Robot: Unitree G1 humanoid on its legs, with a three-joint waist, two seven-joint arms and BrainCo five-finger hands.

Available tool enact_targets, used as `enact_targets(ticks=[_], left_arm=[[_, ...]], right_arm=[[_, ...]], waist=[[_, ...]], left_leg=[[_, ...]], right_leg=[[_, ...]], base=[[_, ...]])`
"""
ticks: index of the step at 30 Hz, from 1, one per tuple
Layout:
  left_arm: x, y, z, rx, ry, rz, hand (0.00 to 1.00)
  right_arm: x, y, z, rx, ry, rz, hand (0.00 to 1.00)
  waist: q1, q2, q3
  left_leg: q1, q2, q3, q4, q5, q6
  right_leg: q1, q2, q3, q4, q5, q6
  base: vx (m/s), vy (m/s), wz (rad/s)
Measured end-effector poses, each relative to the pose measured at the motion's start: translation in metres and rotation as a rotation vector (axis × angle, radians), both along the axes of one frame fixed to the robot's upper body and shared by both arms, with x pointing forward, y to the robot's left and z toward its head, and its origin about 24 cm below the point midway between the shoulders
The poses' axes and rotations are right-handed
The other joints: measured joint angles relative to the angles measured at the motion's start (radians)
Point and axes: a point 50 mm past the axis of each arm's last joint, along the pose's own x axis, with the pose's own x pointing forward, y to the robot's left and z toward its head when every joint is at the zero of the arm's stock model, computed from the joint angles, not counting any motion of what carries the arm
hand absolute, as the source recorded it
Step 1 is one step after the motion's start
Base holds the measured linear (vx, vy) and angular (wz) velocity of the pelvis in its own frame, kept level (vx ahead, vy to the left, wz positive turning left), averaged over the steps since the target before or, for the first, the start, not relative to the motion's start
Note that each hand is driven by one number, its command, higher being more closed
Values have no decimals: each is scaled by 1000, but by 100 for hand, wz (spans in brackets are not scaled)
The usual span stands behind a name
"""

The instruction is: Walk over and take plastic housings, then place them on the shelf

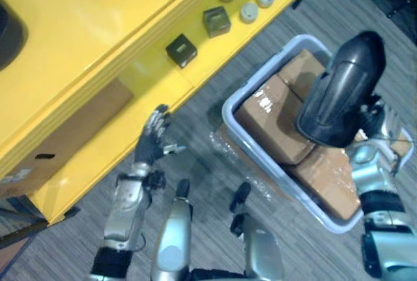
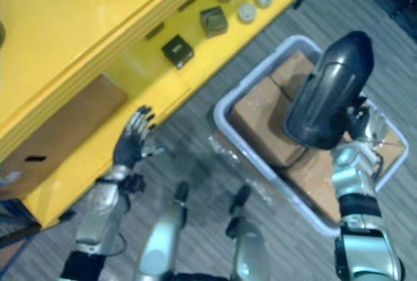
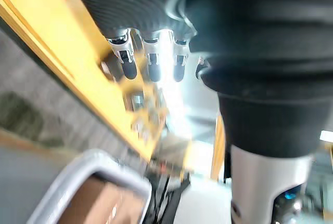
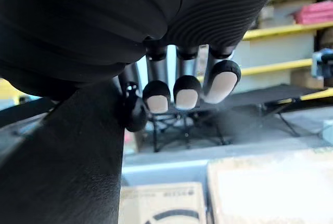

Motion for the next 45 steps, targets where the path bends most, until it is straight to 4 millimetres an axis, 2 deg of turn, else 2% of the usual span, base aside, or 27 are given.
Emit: enact_targets(ticks=[2,4,7,9,11,16,19,23,26,29,33,39,45], left_arm=[[7,-8,5,32,10,-55,0],[16,-17,7,83,44,-115,0],[33,-19,-5,148,157,-126,0],[39,-19,-20,176,246,-124,0],[41,-21,-31,193,296,-128,0],[42,-27,-41,209,336,-148,0],[40,-32,-52,185,387,-167,0],[36,-42,-70,124,464,-194,0],[30,-49,-85,61,527,-205,0],[27,-52,-88,13,518,-165,0],[23,-48,-97,-37,537,-118,0],[17,-47,-108,-66,556,-116,0],[8,-48,-116,-106,566,-110,0]], right_arm=[[-1,4,-1,-9,-25,8,100],[-4,10,6,-56,-78,43,100],[-5,25,21,-114,-192,116,100],[-10,30,16,-134,-211,141,100],[-17,36,2,-131,-203,176,100],[-22,47,-10,-160,-192,240,100],[-22,57,-16,-162,-184,283,100],[-28,66,-28,-182,-155,335,100],[-33,71,-39,-196,-113,357,100],[-36,73,-47,-185,-89,365,100],[-40,77,-66,-143,-34,360,100],[-44,89,-82,-137,9,406,100],[-50,101,-102,-115,76,445,100]], waist=[[-6,-4,-3],[-13,-9,-9],[-54,-18,-19],[-67,-27,-43],[-73,-41,-75],[-96,-38,-143],[-98,-34,-147],[-97,-15,-188],[-96,-4,-197],[-97,1,-227],[-99,2,-240],[-99,0,-243],[-98,-6,-290]], left_leg=[[29,5,19,-5,1,-1],[53,11,37,-26,2,-3],[66,16,47,-38,3,-5],[78,20,55,-49,3,-5],[111,26,70,-73,3,-5],[127,28,75,-88,3,-6],[176,28,80,-109,3,-7],[177,28,85,-122,2,-7],[212,27,89,-139,3,-7],[214,26,93,-144,3,-7],[254,26,97,-159,6,-10],[261,24,96,-181,17,-12],[265,21,91,-200,28,-15]], right_leg=[[18,3,16,-4,0,0],[26,6,36,-9,0,0],[34,10,42,-17,2,-1],[46,15,46,-27,2,-1],[66,22,59,-41,2,-2],[81,27,60,-54,2,-2],[125,28,61,-73,2,-2],[130,28,61,-89,6,3],[160,29,61,-100,6,3],[164,29,60,-110,7,5],[200,28,59,-124,9,8],[199,22,58,-129,12,12],[202,20,42,-146,16,17]], base=[[40,33,-16],[20,18,-21],[-7,10,-10],[1,-1,-10],[37,-7,-16],[23,6,-2],[20,10,-2],[0,0,0],[22,8,-1],[0,0,0],[0,0,0],[-38,10,0],[13,5,3]])
